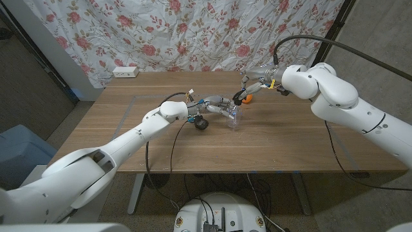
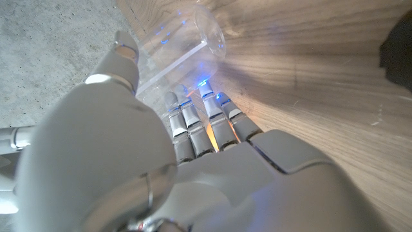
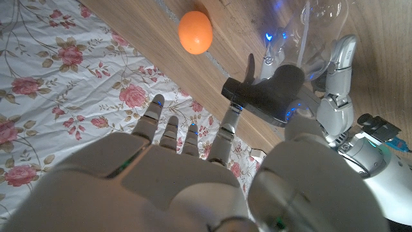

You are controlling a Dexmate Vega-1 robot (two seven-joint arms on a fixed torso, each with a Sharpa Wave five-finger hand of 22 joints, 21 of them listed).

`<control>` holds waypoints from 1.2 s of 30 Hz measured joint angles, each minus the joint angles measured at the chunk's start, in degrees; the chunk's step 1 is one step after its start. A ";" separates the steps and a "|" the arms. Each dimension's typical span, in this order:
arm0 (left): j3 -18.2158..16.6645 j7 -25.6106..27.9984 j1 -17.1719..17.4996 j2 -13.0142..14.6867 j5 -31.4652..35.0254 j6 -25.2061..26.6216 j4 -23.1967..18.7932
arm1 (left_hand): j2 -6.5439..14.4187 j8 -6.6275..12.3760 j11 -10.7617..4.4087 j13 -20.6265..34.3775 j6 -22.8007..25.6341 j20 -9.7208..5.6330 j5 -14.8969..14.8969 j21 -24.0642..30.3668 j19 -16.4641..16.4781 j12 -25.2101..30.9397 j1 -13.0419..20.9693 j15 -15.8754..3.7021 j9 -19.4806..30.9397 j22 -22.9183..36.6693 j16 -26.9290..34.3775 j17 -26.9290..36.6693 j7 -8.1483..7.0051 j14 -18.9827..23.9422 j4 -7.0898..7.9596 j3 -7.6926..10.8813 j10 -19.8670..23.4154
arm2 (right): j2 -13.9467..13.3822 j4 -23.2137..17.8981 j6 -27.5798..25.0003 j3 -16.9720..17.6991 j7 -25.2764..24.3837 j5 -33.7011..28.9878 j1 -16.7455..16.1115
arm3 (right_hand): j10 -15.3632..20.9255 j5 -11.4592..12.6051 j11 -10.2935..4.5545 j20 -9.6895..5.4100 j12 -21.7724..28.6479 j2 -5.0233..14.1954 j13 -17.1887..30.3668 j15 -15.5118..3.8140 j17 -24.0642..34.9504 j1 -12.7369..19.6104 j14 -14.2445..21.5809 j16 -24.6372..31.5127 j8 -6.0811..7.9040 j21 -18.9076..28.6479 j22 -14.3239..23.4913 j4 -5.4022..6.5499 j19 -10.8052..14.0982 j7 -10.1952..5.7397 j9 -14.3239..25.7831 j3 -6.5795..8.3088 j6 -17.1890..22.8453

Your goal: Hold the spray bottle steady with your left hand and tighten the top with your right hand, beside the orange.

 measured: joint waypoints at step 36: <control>0.27 -0.11 -0.95 -0.76 0.61 -1.21 1.87 | 0.90 0.00 0.12 0.29 0.00 0.00 0.19 0.00 0.00 -0.20 -0.90 0.21 -0.35 0.01 -0.27 0.01 0.00 0.21 -0.16 -0.19 0.51 | 3.13 -0.70 -4.06 -0.43 -2.35 -6.28 -2.30 | 10.86 -0.01 -1.85 -0.31 1.28 1.21 -0.26 -3.83 -0.16 0.02 6.62 2.43 5.75 0.04 0.00 -0.42 6.44 0.71 -1.13 -0.89 13.29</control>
